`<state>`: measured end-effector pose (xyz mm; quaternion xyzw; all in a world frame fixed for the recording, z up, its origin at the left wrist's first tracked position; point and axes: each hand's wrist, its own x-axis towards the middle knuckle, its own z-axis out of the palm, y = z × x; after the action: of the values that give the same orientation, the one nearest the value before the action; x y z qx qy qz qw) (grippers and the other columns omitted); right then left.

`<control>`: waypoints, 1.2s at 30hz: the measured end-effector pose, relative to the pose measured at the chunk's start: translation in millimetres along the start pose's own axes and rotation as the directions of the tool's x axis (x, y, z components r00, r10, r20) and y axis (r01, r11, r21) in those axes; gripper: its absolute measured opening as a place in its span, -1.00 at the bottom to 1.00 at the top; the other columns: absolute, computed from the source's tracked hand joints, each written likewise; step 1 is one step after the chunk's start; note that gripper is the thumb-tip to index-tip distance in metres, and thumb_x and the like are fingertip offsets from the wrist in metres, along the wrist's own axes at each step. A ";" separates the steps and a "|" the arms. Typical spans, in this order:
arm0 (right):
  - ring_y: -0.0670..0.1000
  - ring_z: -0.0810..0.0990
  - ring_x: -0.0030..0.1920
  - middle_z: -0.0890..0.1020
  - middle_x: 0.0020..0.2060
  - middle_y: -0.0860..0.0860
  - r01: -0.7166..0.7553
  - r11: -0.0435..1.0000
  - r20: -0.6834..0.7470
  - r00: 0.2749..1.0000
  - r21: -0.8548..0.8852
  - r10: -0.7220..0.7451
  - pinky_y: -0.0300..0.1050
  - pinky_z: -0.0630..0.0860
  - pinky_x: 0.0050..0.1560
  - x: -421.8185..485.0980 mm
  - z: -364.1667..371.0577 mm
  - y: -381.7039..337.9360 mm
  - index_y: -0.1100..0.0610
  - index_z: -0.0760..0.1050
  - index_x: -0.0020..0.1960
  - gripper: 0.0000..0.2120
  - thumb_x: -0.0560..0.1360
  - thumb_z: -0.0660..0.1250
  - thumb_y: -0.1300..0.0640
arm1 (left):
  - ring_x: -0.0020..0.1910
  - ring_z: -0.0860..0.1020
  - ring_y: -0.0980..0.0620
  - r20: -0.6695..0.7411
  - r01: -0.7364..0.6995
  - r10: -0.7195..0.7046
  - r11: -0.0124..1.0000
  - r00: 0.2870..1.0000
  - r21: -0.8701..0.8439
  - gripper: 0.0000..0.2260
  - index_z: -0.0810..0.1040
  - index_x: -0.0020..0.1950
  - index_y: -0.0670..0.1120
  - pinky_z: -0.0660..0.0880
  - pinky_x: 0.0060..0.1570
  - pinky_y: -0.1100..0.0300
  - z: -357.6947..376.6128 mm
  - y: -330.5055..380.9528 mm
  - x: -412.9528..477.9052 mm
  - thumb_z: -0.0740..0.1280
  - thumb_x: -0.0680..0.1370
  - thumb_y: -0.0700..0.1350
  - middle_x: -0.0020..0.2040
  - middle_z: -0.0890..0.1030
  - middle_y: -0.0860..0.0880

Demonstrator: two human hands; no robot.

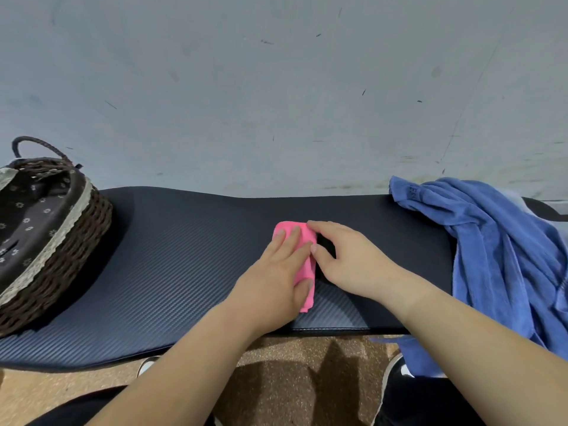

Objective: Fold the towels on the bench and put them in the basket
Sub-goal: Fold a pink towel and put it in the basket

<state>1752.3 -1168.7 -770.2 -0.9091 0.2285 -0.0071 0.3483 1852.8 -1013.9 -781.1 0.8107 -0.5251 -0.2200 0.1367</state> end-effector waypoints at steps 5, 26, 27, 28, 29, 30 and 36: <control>0.01 0.32 0.50 0.53 0.38 -0.02 -0.050 0.999 0.023 0.998 -0.022 0.050 -0.14 0.25 0.45 3.0 3.2 1.4 0.04 0.34 0.55 -0.51 0.65 0.27 -0.01 | 0.42 0.29 -0.07 -0.217 0.310 -0.294 0.950 0.931 0.043 -0.23 0.31 0.52 0.04 0.39 0.35 0.01 -13.4 4.4 -3.8 0.37 0.41 0.35 0.48 0.31 0.02; 0.06 0.71 -0.07 0.71 -0.02 0.13 -0.127 0.752 0.082 0.992 0.647 0.098 -0.02 0.66 -0.08 -28.6 -15.6 -67.9 0.12 0.60 0.12 -0.62 0.36 0.61 0.30 | 0.05 0.68 0.10 -0.211 0.049 -0.333 0.627 0.919 -0.777 -0.56 0.57 0.21 0.05 0.66 0.07 0.10 -79.5 -38.0 -89.1 0.63 0.40 -0.15 0.09 0.70 0.04; 0.10 0.72 -0.05 0.70 0.02 0.16 -0.127 0.704 0.066 0.991 0.698 0.114 0.02 0.67 -0.07 -32.0 -12.5 -75.9 0.13 0.58 0.17 -0.59 0.38 0.60 0.31 | 0.09 0.68 0.06 -0.202 0.044 -0.343 0.592 0.917 -0.805 -0.53 0.57 0.24 0.04 0.65 0.11 0.04 -80.6 -40.9 -96.3 0.63 0.40 -0.16 0.12 0.70 0.02; 0.14 0.73 -0.03 0.70 0.06 0.18 -0.124 0.656 0.049 0.990 0.745 0.131 0.05 0.68 -0.07 -35.7 -9.0 -84.5 0.14 0.56 0.20 -0.57 0.39 0.60 0.31 | 0.11 0.68 0.03 -0.198 0.035 -0.351 0.559 0.915 -0.828 -0.51 0.57 0.26 0.03 0.65 0.12 -0.02 -83.0 -43.1 -103.3 0.63 0.38 -0.16 0.14 0.70 0.00; 0.16 0.73 0.00 0.69 0.09 0.18 -0.121 0.612 0.037 0.988 0.781 0.148 0.05 0.68 -0.07 -38.9 -5.2 -92.2 0.14 0.55 0.23 -0.54 0.39 0.60 0.29 | 0.12 0.68 -0.01 -0.200 0.020 -0.361 0.523 0.911 -0.852 -0.50 0.57 0.27 0.01 0.65 0.11 -0.06 -86.4 -44.9 -109.1 0.62 0.38 -0.15 0.15 0.70 -0.02; 0.17 0.73 0.03 0.69 0.11 0.17 -0.123 0.573 0.032 0.986 0.811 0.166 0.05 0.68 -0.06 -42.7 -1.5 -100.8 0.14 0.55 0.25 -0.52 0.39 0.61 0.26 | 0.12 0.69 -0.05 -0.211 -0.001 -0.377 0.487 0.902 -0.874 -0.51 0.56 0.28 -0.01 0.66 0.09 -0.08 -90.5 -47.3 -114.7 0.61 0.39 -0.16 0.14 0.71 -0.04; 0.17 0.73 0.09 0.71 0.13 0.18 -0.199 0.402 0.161 0.979 0.894 0.128 0.12 0.66 0.06 -37.2 23.3 -164.9 0.19 0.55 0.28 -0.58 0.46 0.52 0.16 | 0.08 0.71 -0.06 -0.321 -0.058 -0.459 0.500 0.829 -0.864 -0.66 0.56 0.25 -0.04 0.66 0.10 -0.03 -140.7 -72.8 -157.1 0.50 0.52 -0.24 0.06 0.74 -0.04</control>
<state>1790.8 -1030.6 -677.4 -0.5511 0.2647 -0.0646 0.7887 1925.6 -842.1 -658.8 0.7242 -0.1911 -0.2367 0.6188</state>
